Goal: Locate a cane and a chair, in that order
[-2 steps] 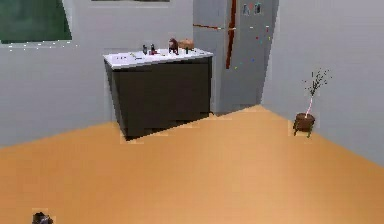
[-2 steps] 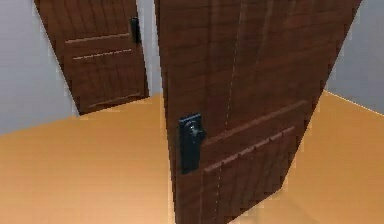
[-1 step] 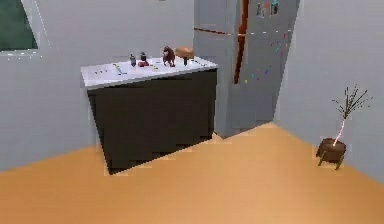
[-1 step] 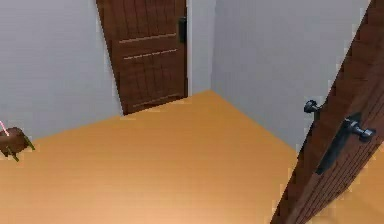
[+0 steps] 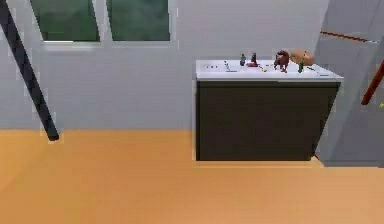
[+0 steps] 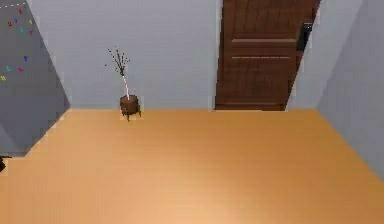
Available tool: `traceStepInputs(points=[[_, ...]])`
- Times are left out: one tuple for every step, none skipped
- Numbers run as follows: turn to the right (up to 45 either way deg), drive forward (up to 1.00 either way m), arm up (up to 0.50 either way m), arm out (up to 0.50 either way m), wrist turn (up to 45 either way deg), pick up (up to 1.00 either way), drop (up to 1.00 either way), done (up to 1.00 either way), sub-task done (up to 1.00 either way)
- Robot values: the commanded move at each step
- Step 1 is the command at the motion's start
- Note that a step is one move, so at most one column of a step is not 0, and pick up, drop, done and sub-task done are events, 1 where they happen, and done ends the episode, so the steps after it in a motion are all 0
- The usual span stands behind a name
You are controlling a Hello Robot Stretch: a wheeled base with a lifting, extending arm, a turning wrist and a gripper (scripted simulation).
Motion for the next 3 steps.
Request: traceStepInputs(points=[[0.0,0.7,0.0,0.0,0.0,0.0,0.0,0.0,0.0],[-45.0,0.0,0.0,0.0,0.0,0.0,0.0,0.0,0.0],[-9.0,0.0,0.0,0.0,0.0,0.0,0.0,0.0,0.0]])
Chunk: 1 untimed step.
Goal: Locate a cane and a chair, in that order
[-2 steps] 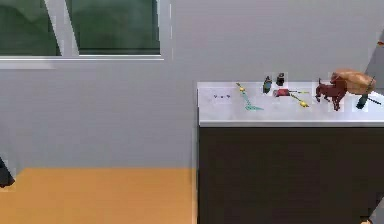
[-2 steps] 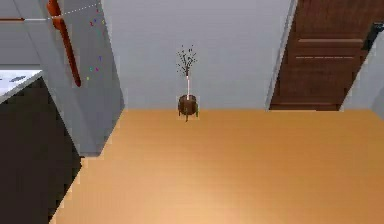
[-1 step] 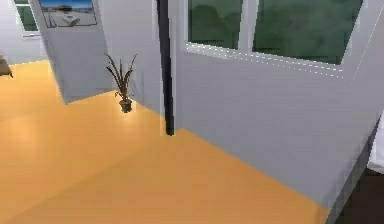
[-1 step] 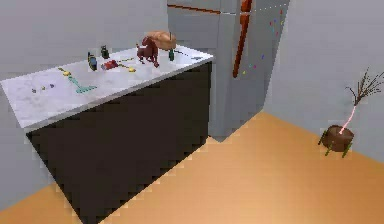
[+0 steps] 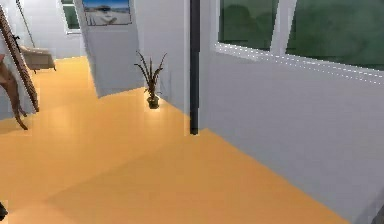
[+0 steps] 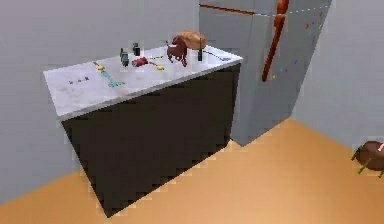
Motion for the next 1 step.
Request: traceStepInputs(points=[[0.0,0.1,0.0,0.0,0.0,0.0,0.0,0.0,0.0]])
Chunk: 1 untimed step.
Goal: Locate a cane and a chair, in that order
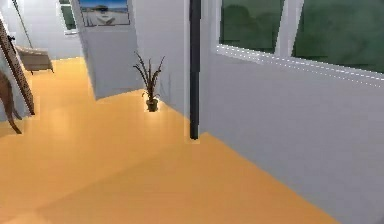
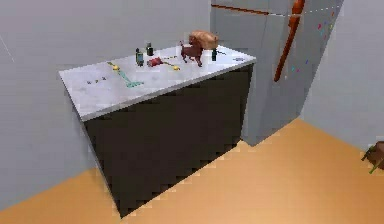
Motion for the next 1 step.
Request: traceStepInputs(points=[[-15.0,0.0,0.0,0.0,0.0,0.0,0.0,0.0,0.0]])
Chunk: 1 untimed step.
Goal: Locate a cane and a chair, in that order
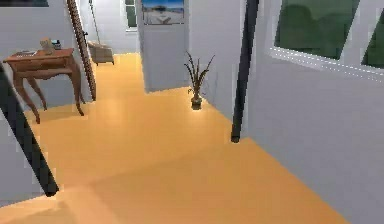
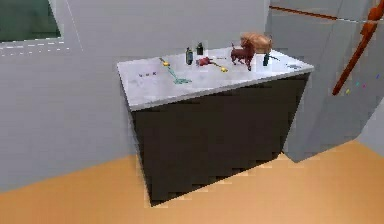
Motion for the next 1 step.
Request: traceStepInputs(points=[[0.0,0.45,0.0,0.0,0.0,0.0,0.0,0.0,0.0]])
